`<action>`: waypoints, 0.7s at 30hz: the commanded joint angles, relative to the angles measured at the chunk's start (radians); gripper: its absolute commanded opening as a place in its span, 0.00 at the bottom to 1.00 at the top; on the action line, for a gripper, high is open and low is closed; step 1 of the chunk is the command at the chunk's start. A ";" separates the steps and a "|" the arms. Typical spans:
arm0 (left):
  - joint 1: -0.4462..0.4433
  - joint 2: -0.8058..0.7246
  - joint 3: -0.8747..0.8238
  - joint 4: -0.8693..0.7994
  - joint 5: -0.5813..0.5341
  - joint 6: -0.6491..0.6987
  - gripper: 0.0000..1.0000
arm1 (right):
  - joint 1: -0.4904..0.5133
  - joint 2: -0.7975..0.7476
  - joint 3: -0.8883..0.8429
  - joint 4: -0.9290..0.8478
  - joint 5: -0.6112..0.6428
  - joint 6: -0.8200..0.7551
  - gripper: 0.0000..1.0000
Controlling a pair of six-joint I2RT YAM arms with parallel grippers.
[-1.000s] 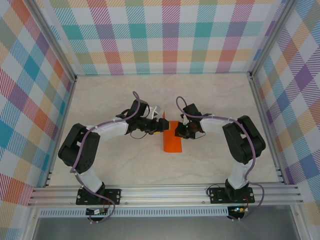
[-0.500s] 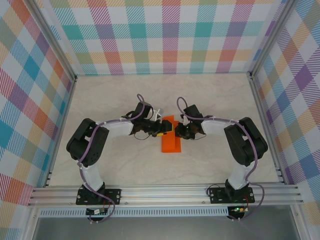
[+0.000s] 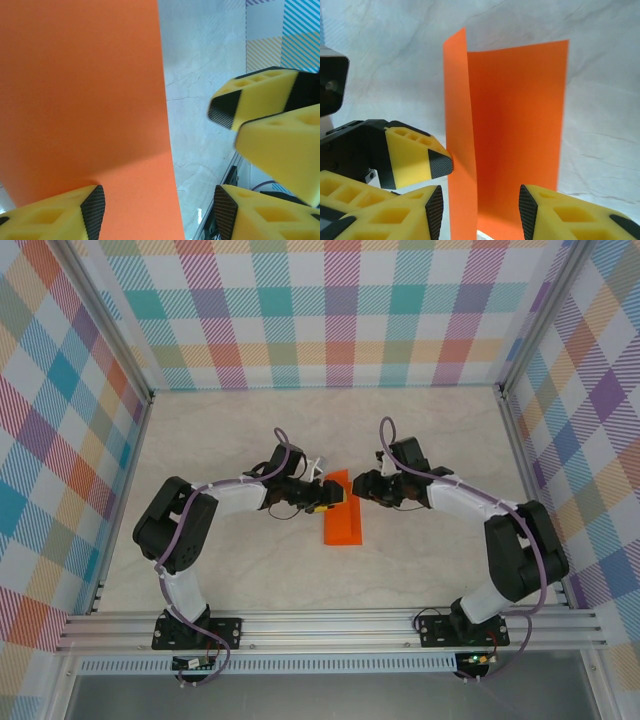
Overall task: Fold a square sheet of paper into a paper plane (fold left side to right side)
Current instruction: First fold in half a square sheet of paper at the center of the table.
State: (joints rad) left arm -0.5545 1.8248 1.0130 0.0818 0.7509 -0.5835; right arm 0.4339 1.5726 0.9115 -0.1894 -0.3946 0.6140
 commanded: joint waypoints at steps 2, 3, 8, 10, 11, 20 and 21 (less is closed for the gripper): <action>-0.013 0.013 0.033 -0.008 0.005 0.008 0.58 | 0.013 0.103 0.038 0.049 -0.112 0.029 0.45; -0.013 0.012 0.034 -0.014 0.004 0.011 0.57 | 0.014 0.121 0.046 0.056 -0.118 0.030 0.44; -0.013 0.005 0.038 -0.031 -0.002 0.020 0.56 | 0.015 0.184 0.055 0.105 -0.165 0.044 0.33; -0.013 0.000 0.039 -0.038 -0.008 0.024 0.56 | 0.015 0.187 0.049 0.103 -0.156 0.042 0.24; -0.013 -0.004 0.039 -0.044 -0.011 0.028 0.56 | 0.014 0.187 0.046 0.091 -0.141 0.034 0.19; -0.012 -0.089 0.037 -0.144 -0.103 0.083 0.63 | 0.013 0.180 0.061 -0.022 -0.015 -0.025 0.02; -0.012 -0.103 0.037 -0.175 -0.133 0.095 0.65 | 0.013 0.177 0.065 -0.037 0.002 -0.033 0.01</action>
State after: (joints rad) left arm -0.5564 1.7966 1.0332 -0.0048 0.6868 -0.5434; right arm 0.4423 1.7508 0.9436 -0.1638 -0.4538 0.6224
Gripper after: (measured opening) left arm 0.637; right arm 0.048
